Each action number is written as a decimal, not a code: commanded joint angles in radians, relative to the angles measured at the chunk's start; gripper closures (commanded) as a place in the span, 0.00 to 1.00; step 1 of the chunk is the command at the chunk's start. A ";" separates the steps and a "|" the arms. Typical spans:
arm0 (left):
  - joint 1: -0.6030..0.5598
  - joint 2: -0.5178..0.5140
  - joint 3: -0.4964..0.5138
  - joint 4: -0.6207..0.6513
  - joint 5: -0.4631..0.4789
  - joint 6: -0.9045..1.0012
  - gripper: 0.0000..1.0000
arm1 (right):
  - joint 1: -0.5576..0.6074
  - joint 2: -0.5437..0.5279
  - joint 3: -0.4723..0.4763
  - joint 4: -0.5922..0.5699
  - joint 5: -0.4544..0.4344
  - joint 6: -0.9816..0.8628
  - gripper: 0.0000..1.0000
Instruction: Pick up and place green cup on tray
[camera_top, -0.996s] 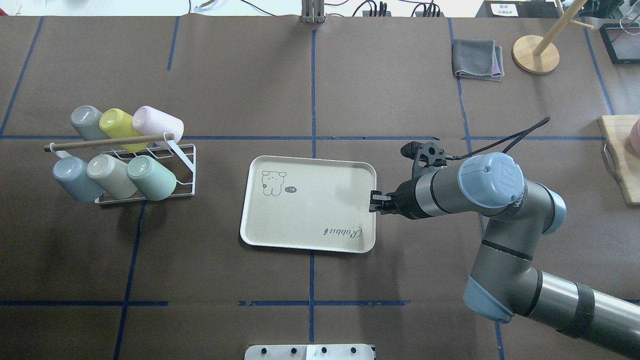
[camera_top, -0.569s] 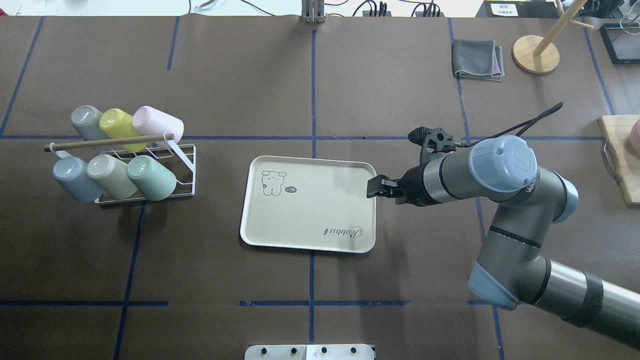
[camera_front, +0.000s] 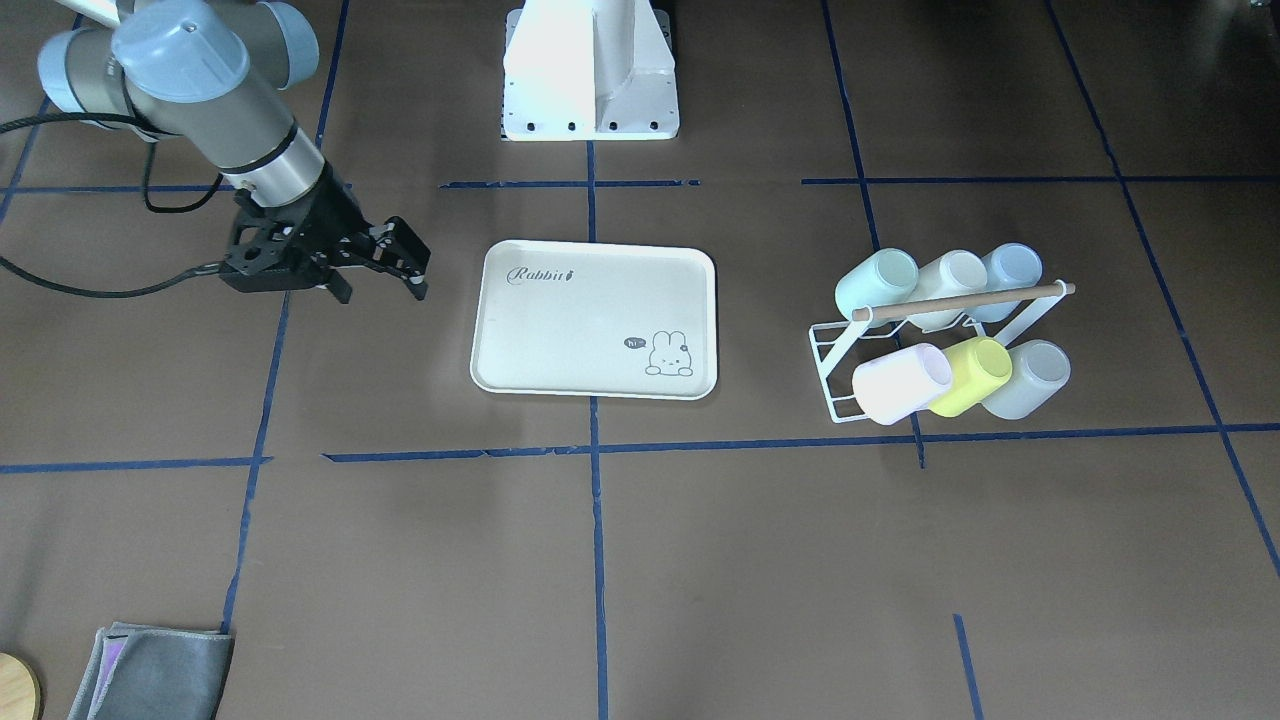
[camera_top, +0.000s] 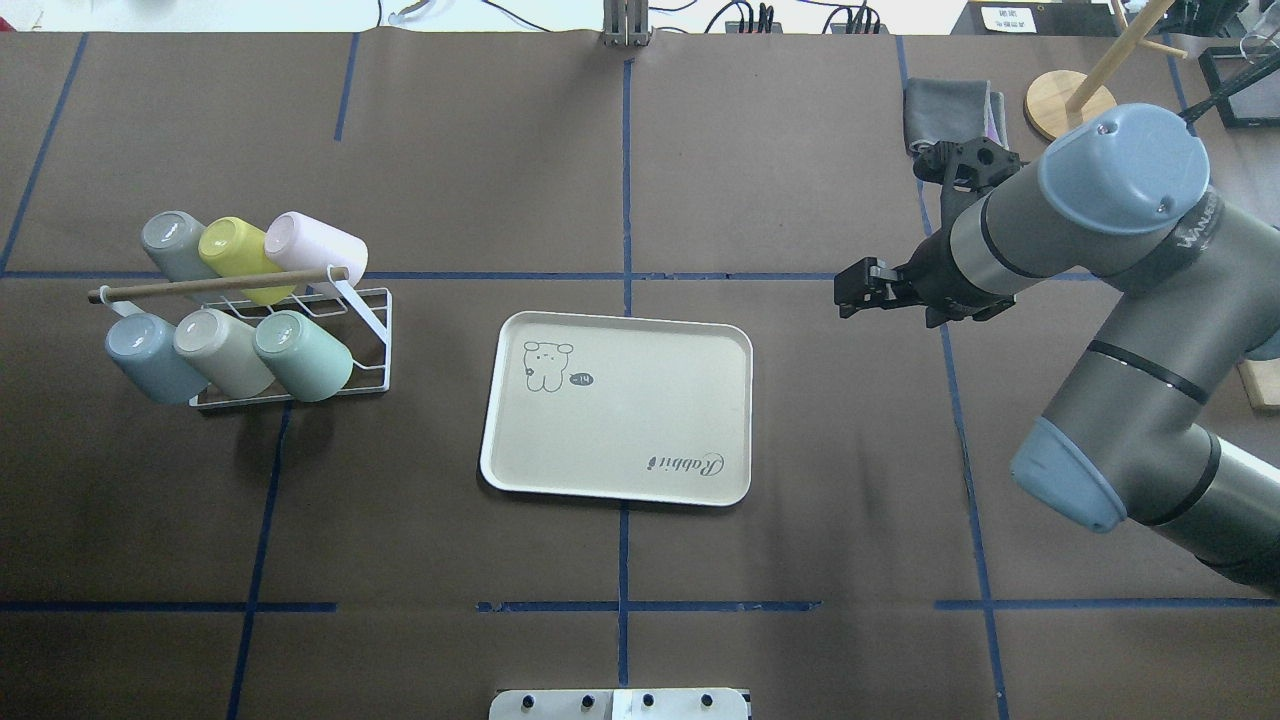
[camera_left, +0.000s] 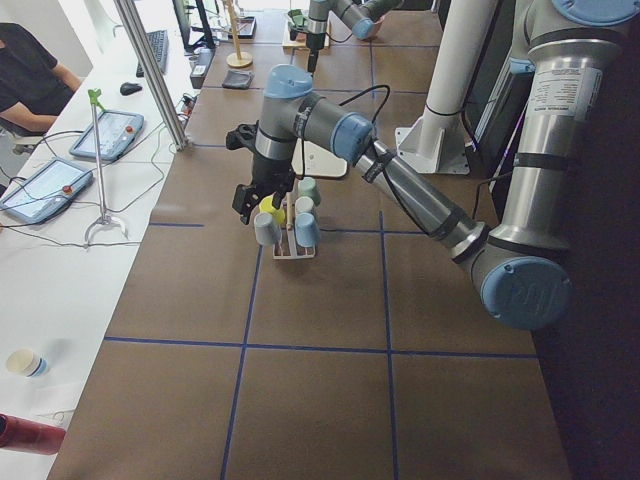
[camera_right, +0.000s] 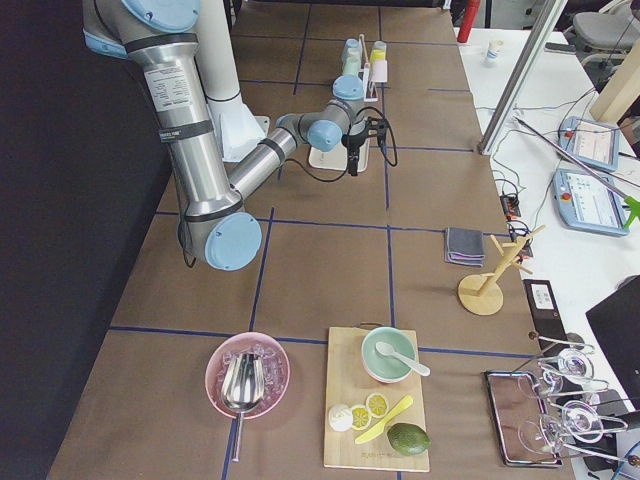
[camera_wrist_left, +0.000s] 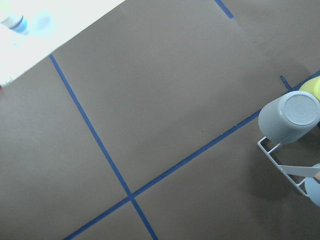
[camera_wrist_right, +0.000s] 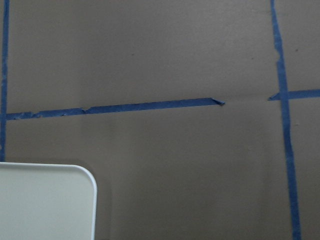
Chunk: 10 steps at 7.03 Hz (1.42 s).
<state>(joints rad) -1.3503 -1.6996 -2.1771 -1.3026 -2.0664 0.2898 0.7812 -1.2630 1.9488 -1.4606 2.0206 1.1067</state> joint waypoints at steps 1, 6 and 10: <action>0.142 -0.081 -0.070 0.139 0.046 0.005 0.00 | 0.059 -0.030 0.006 -0.043 0.004 -0.074 0.00; 0.797 -0.216 -0.234 0.546 0.973 0.049 0.00 | 0.260 -0.202 -0.008 -0.041 0.132 -0.457 0.00; 1.106 -0.308 -0.120 0.721 1.242 0.266 0.01 | 0.271 -0.223 -0.021 -0.035 0.179 -0.470 0.00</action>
<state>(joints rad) -0.3098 -1.9767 -2.3588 -0.6036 -0.8814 0.5348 1.0484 -1.4801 1.9325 -1.4978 2.1901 0.6426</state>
